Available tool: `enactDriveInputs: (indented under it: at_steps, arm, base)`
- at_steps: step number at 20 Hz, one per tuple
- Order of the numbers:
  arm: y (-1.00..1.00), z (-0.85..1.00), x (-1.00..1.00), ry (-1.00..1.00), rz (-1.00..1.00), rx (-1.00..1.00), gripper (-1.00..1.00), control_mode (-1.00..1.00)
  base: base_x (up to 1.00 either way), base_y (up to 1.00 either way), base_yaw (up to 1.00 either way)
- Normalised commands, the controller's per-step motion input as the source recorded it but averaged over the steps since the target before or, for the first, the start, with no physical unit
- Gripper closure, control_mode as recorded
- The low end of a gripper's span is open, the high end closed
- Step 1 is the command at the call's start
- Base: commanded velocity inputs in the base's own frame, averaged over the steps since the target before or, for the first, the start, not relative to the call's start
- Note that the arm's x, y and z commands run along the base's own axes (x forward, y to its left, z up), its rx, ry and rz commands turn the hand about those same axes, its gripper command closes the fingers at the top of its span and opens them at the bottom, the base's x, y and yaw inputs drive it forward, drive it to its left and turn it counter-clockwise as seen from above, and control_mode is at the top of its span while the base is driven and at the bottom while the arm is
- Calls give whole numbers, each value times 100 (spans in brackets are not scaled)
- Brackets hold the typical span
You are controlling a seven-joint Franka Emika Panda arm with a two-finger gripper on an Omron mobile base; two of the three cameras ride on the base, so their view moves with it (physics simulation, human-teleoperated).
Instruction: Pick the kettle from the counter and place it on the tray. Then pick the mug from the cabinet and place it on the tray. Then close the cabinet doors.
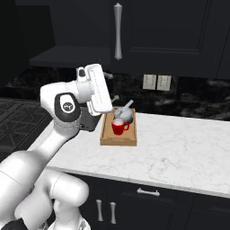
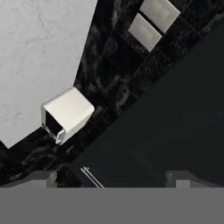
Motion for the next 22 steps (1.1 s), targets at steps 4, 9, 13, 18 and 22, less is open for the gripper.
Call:
enactDriveInputs:
  at_steps: [4, 9, 13, 18, 22]
  arm:
    - [18, -5, -6, 4, -9, -13, -100, -100]
    - [25, -4, -5, 4, -7, -16, -100, -100]
    - [65, 0, -5, 16, -21, -26, -100, -100]
    - [62, -1, -8, 17, -23, -22, -100, -100]
    - [58, 0, -13, 13, -22, -17, -100, -100]
  base:
    - [0, 0, 0]
    - [0, 0, 0]
    - [0, 0, 0]
    - [0, 0, 0]
    - [0, 0, 0]
